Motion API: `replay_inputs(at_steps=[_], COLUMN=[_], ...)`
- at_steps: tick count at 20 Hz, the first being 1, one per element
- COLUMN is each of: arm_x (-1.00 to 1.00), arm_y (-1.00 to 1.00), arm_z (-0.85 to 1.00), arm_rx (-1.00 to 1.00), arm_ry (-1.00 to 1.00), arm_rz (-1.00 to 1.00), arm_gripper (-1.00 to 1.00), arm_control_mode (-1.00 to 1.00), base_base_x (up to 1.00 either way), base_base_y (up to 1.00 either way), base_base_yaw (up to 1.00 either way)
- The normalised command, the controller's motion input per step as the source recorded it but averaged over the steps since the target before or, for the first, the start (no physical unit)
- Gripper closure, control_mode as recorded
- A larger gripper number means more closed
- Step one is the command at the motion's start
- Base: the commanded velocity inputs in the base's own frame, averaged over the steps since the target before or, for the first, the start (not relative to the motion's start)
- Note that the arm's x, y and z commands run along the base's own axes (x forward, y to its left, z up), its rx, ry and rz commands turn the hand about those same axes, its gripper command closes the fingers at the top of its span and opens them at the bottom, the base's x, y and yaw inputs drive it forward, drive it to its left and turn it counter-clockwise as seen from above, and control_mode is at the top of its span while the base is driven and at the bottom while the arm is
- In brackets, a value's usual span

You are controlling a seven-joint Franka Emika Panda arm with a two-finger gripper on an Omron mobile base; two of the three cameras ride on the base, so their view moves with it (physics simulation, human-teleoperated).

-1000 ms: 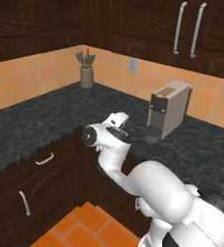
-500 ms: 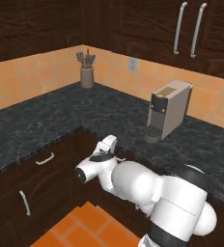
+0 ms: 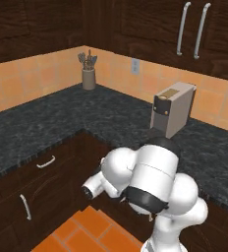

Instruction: Take a straw from the drawer in front and place it inside the glass cup on the dining counter.

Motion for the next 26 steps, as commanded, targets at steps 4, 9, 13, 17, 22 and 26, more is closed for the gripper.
replay_inputs(at_steps=[4,9,13,17,22,26], arm_x=[0.69,0.46,0.09,0.26,0.55,0.71], arm_y=[0.0,0.0,0.0,0.0,0.0,0.0], arm_z=[-0.49,-0.56,-0.5,-0.41,-0.11,-0.08], arm_rx=[-0.04,-0.04,-0.07,-0.02,0.03,0.06], arm_ry=[0.0,0.0,0.0,0.0,0.0,0.05], arm_rz=[-0.13,-0.12,-0.09,-0.01,0.02,0.07], arm_gripper=[-1.0,-1.0,-1.0,-1.0,-1.0,-1.0], arm_control_mode=[-1.0,-1.0,-1.0,-1.0,-1.0,-1.0], base_base_x=[0.0,0.0,0.0,0.0,0.0,0.0], base_base_y=[0.0,0.0,0.0,0.0,0.0,0.0], base_base_yaw=[0.0,0.0,0.0,0.0,0.0,0.0])
